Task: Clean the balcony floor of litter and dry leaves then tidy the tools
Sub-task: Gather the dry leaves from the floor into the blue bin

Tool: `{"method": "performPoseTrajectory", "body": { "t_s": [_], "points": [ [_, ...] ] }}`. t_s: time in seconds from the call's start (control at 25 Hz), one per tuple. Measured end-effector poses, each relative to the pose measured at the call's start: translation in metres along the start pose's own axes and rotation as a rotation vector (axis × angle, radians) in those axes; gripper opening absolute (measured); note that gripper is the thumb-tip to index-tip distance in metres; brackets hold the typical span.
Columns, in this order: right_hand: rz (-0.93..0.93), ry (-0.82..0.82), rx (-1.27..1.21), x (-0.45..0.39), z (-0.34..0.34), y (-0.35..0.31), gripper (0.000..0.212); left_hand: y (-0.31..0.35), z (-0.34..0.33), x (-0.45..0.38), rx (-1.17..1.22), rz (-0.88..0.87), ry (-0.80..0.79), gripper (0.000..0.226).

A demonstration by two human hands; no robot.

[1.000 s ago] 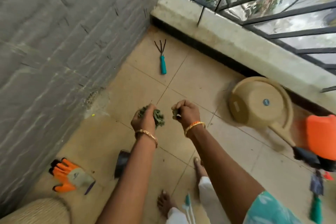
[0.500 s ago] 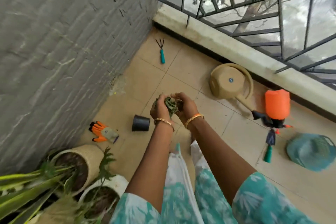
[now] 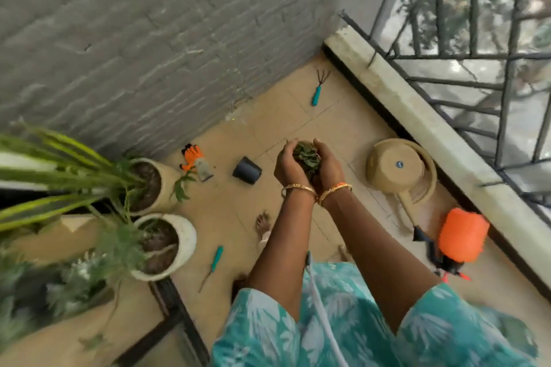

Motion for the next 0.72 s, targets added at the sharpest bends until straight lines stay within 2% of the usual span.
{"method": "performPoseTrajectory", "body": {
  "t_s": [0.08,0.16,0.36,0.6,0.72],
  "points": [
    [-0.055,-0.119,0.024,0.014,0.009,-0.008,0.022,-0.017,-0.004,0.024,0.161,-0.032,0.033,0.046],
    [-0.018,-0.193,0.172,0.025,0.026,-0.019,0.015,-0.039,-0.002,0.051,0.305,-0.062,0.094,0.03],
    [-0.039,-0.271,0.4,0.066,0.075,-0.023,0.012,-0.105,0.011,0.101,0.508,-0.039,0.213,0.024],
    [-0.106,-0.434,0.627,0.118,0.106,0.032,0.01,-0.167,0.074,0.137,0.674,0.001,0.388,0.015],
    [-0.153,-0.512,0.74,0.145,0.141,0.072,0.015,-0.212,0.12,0.159,0.846,-0.017,0.47,0.01]
  ]
}}
Point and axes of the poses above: each hand's wrist, its own x-axis away from the middle knuckle, its own z-axis out of the back of the hand, y = z × x, the point moved 8 cm from there along -x, towards the middle knuckle, and after that the axes turned 15 degrees about -x, right-handed, at the moved point
